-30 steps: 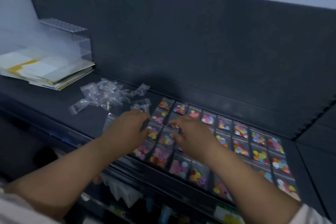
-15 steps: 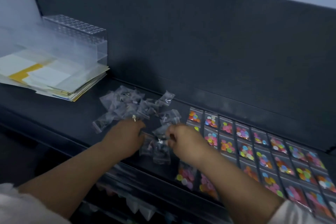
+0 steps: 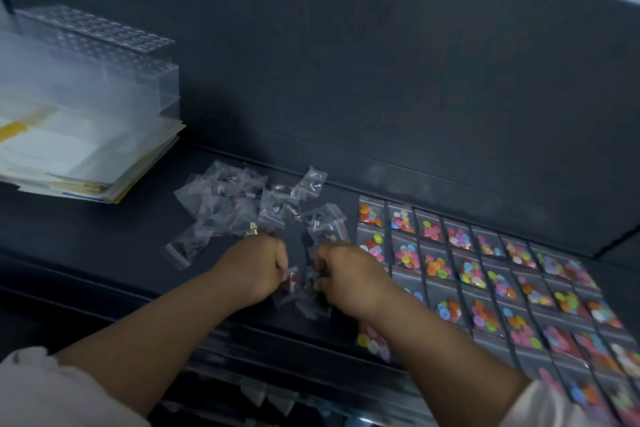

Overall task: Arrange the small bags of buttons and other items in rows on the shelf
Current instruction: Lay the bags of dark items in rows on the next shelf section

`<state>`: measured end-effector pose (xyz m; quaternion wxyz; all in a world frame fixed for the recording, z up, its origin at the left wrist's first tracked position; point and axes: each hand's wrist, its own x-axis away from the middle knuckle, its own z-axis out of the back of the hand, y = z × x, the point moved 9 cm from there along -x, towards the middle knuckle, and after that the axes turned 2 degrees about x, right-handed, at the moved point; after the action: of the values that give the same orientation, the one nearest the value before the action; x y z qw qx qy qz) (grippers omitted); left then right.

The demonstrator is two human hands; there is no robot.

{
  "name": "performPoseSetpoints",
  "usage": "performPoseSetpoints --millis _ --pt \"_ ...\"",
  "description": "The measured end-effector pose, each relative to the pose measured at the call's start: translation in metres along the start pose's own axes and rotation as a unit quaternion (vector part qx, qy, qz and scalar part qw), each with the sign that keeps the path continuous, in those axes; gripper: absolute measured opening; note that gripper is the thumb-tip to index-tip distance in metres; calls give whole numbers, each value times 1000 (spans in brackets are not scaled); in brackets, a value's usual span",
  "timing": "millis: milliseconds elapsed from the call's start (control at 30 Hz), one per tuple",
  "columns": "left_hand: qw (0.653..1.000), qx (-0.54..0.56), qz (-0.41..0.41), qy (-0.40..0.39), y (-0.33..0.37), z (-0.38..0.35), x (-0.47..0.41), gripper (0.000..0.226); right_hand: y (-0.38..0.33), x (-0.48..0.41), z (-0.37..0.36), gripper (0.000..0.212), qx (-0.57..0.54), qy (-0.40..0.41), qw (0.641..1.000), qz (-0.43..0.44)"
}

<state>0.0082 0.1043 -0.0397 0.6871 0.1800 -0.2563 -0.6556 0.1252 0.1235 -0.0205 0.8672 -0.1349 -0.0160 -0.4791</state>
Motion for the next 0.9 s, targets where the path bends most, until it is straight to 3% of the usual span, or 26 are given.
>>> performPoseSetpoints --millis 200,433,633,733,900 --pt "999 47 20 -3 -5 4 3 6 5 4 -2 18 -33 -14 999 -27" --pt "997 -38 69 -17 -15 0 6 11 11 6 -9 2 -52 -48 995 -75" --pt "997 52 65 -8 -7 10 11 10 17 11 -7 21 -185 -12 978 -95" --pt "976 200 86 20 0 22 8 12 24 19 3 22 -346 21 931 -118" --pt "888 438 139 11 20 18 13 7 46 47 14 19 -557 59 805 -196"
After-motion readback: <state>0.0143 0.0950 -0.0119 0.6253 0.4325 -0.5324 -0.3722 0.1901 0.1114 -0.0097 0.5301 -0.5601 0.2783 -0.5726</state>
